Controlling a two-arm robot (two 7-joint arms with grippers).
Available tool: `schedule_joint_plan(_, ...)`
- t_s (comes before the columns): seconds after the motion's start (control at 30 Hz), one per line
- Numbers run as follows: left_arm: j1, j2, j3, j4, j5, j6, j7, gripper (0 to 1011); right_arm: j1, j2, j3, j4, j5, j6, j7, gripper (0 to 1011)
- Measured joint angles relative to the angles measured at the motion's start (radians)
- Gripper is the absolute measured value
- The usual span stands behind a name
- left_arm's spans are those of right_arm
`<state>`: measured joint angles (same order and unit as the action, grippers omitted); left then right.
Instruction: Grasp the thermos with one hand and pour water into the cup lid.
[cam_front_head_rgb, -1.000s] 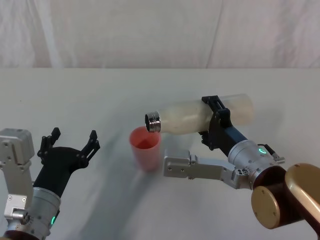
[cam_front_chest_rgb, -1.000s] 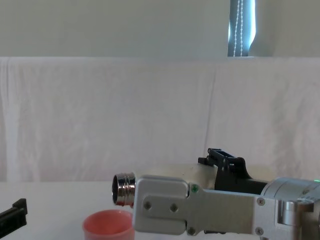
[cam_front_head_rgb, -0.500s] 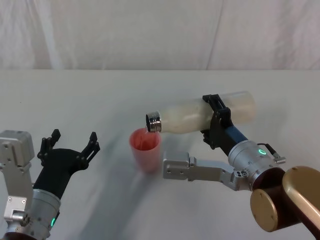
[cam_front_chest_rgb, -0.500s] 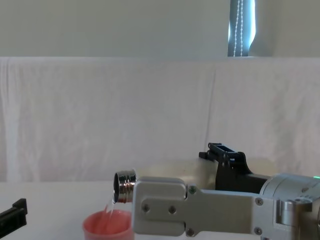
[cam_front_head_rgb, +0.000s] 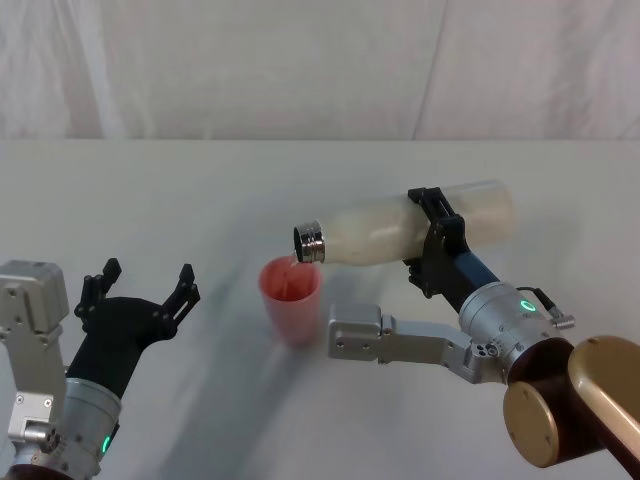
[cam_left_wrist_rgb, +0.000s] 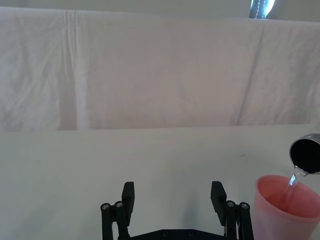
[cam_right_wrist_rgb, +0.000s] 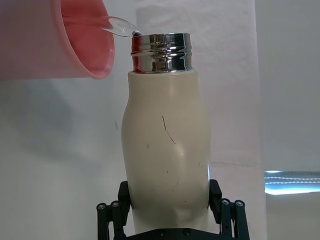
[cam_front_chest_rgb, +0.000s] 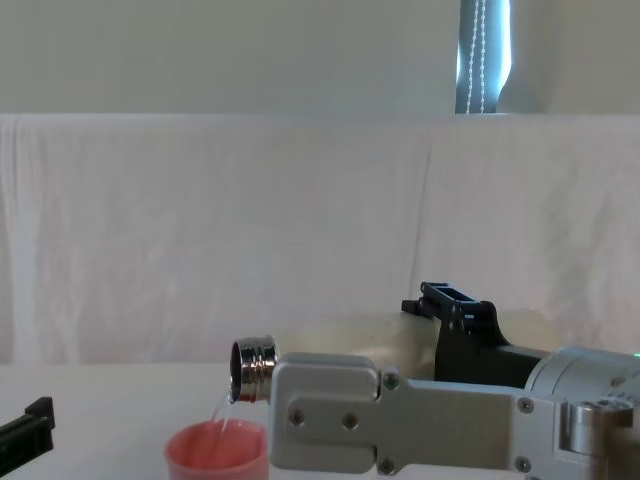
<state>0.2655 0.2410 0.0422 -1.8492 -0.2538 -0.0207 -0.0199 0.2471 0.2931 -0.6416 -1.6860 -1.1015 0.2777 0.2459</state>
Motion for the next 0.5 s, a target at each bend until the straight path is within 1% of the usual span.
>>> schedule_joint_plan(0.5,0.000,0.000,0.000,0.000,0.000,0.000,0.000,1001,-0.004,0.004,0.000,-0.008,-0.015,-0.001,-0.005,959)
